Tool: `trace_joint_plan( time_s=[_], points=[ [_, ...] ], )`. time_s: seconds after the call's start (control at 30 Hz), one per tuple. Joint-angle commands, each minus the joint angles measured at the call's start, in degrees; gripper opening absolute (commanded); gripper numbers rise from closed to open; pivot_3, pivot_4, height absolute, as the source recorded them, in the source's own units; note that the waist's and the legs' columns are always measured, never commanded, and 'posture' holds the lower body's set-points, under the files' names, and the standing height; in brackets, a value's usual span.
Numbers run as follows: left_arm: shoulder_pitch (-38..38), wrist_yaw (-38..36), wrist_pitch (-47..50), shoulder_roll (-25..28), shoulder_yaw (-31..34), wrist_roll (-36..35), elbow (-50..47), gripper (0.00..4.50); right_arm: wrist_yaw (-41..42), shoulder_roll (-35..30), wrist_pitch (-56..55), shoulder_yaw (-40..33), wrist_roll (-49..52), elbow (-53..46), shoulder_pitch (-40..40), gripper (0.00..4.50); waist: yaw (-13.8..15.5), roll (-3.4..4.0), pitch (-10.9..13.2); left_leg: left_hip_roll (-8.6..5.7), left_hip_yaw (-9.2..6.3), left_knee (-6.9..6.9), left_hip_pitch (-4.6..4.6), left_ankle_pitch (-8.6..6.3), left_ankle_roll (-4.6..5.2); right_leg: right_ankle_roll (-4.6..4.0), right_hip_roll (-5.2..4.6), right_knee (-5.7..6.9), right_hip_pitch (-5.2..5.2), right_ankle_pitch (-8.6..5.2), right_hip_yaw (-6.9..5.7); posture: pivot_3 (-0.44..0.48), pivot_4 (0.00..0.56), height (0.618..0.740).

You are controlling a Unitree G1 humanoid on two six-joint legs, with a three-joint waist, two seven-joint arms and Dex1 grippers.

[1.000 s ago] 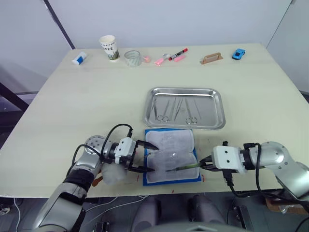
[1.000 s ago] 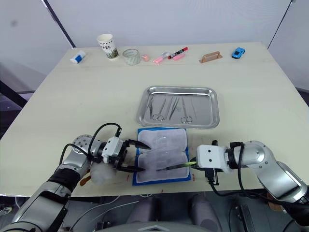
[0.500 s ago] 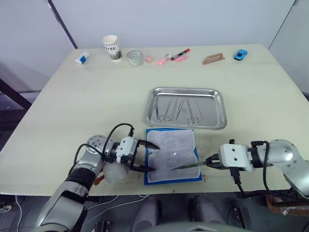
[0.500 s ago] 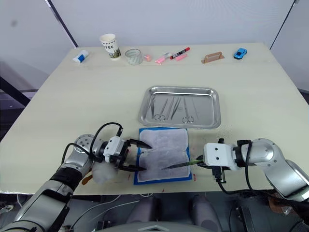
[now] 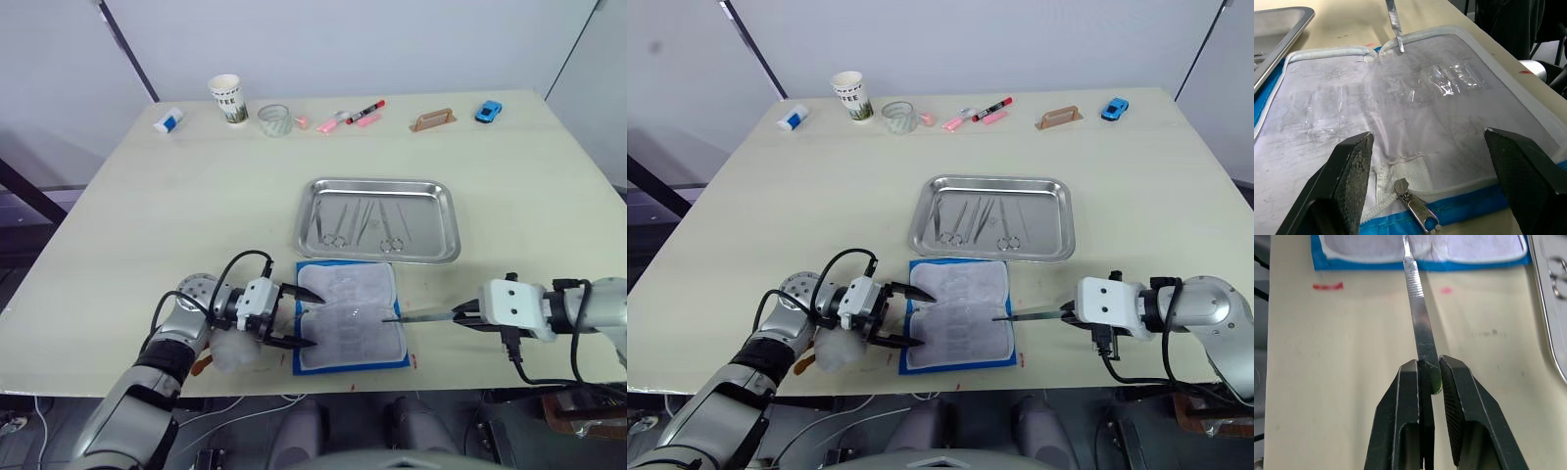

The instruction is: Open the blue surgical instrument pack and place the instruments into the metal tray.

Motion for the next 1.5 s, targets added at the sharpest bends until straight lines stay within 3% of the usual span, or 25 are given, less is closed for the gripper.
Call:
trace_joint_plan(
  time_s=[0.03,0.3,0.53,0.87,1.0,1.27,1.5],
  points=[
    [1.8,-1.9,-0.6,0.5,-2.7,5.2,4.8,3.83,0.5,-0.7,-0.7,-4.2,2.0,-1.0,0.7,0.05,0.0,0.0,0.0,0.0,0.0,0.0,0.0,0.0,0.0,0.0,0.0,0.0,0.0,0.0,0.0,0.0,0.15,0.74],
    [2.0,-1.9,-0.7,0.5,-2.5,5.1,4.7,3.83,-2.3,3.2,7.4,-9.3,10.6,-1.5,-2.6,0.05,0.0,0.02,0.0,0.0,-0.01,0.0,0.0,0.0,0.0,0.0,0.0,0.0,0.01,0.0,0.0,0.0,0.15,0.74],
    [2.9,-1.9,-0.6,-0.1,-1.7,5.0,4.6,3.83,-14.3,13.5,16.4,-9.4,14.1,3.5,-13.5,0.05,-0.1,0.08,0.0,0.0,0.0,0.0,0.0,0.0,0.0,0.0,0.02,0.01,0.01,0.0,0.02,0.0,0.15,0.74],
    [3.9,-1.9,0.1,-1.0,-0.4,4.6,3.9,3.83,-31.0,22.9,33.4,-3.3,10.2,9.0,-24.3,0.05,-0.1,0.46,-0.3,-0.06,-0.06,-0.01,-0.03,0.0,0.01,-0.02,0.03,0.03,0.0,0.01,0.07,0.0,0.15,0.74],
    [4.6,-1.9,1.3,-1.9,0.5,3.4,3.1,3.83,-40.2,30.6,42.2,-2.3,8.7,10.0,-28.6,0.05,-0.1,0.52,-0.3,-0.06,-0.06,-0.01,-0.03,0.0,0.01,-0.02,0.03,0.04,-0.01,0.01,0.09,0.0,0.15,0.74],
    [6.2,-1.6,3.3,-3.5,3.3,3.7,1.3,3.83,-55.8,45.4,55.0,-6.5,5.3,12.0,-32.3,0.05,-0.3,0.58,-0.3,-0.33,-0.24,-0.01,-0.17,0.0,0.01,0.04,-0.05,0.03,-0.01,-0.03,0.2,0.0,0.15,0.74],
    [7.5,-1.3,4.1,-4.3,4.8,4.9,-0.3,3.83,-63.2,53.0,58.1,-9.4,2.8,10.9,-32.4,0.05,-0.5,0.61,-0.3,-0.34,-0.27,-0.02,-0.19,0.0,0.01,0.06,-0.05,0.02,-0.02,-0.05,0.2,0.0,0.15,0.74]
  ],
)
